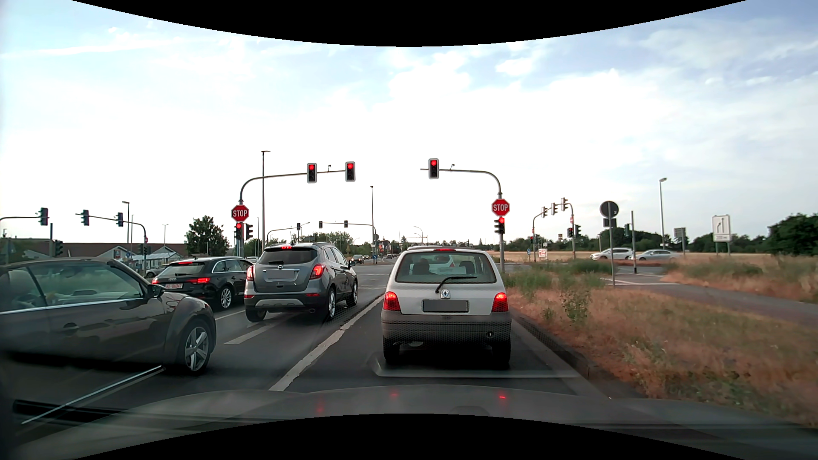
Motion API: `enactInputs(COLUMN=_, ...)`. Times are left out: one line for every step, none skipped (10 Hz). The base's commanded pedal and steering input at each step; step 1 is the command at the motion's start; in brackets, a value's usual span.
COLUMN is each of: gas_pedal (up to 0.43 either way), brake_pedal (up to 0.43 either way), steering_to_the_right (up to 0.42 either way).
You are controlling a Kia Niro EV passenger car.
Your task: Follow the waypoints while adhering to traffic rules and regulations
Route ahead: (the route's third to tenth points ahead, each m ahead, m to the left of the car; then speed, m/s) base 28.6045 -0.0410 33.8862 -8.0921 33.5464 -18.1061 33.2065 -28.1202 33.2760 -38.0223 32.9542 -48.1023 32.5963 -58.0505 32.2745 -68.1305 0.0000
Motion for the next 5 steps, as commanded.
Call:
enactInputs(gas_pedal=0.0, brake_pedal=0.378, steering_to_the_right=-0.01)
enactInputs(gas_pedal=0.0, brake_pedal=0.378, steering_to_the_right=-0.01)
enactInputs(gas_pedal=0.0, brake_pedal=0.378, steering_to_the_right=-0.01)
enactInputs(gas_pedal=0.0, brake_pedal=0.378, steering_to_the_right=-0.009)
enactInputs(gas_pedal=0.0, brake_pedal=0.378, steering_to_the_right=-0.01)
